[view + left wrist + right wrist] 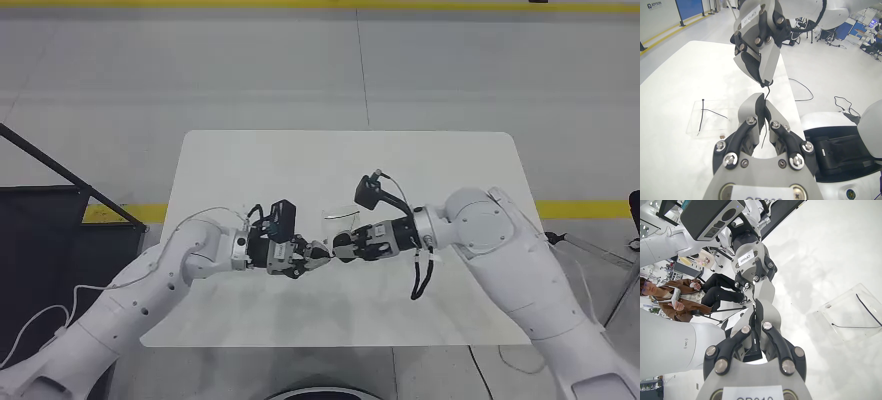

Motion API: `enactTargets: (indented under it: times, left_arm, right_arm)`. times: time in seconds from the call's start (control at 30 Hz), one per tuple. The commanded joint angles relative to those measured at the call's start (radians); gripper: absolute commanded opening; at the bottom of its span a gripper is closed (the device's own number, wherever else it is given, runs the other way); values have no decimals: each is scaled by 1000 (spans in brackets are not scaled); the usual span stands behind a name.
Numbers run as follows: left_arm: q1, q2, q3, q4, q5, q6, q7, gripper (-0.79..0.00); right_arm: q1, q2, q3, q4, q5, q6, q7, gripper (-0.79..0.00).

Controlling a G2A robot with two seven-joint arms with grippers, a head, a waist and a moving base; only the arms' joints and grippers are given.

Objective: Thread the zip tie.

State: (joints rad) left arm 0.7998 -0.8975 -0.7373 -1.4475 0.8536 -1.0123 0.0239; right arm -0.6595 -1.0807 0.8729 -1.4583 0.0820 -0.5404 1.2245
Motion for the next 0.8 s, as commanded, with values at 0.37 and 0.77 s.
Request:
enactTargets:
  times: [0.37,0.77]
  left_arm:
    - [9,2,-36,27,-5,0,68,-785]
    - [39,5,-78,26,-42,11,126,-785]
  right_arm:
    - [-37,18,59,-5,-1,-15,-43,0]
    - [-121,48,147,-53,-17,-54,-71,0]
